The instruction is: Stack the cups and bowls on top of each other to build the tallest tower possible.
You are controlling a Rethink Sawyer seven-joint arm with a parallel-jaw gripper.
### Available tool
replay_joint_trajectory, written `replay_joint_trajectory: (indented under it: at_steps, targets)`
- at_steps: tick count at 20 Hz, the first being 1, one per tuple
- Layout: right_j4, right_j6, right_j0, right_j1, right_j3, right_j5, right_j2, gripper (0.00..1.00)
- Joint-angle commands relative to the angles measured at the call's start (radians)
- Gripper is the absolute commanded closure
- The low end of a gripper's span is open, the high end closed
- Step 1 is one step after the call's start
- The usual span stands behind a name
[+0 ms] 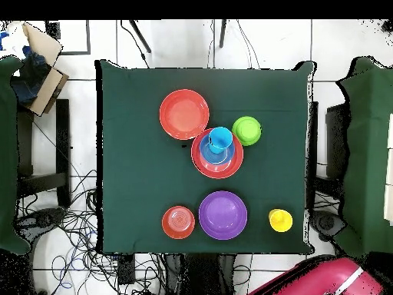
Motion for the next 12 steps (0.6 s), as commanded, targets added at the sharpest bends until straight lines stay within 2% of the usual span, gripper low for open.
replay_joint_trajectory:
  at_steps: [1, 12]
  targets:
    - [0.089, 0.049, 0.001, 0.082, -0.253, 0.096, 0.191, 0.0]
    - [0.027, 0.111, -0.002, 0.103, -0.306, 0.144, 0.203, 0.0]
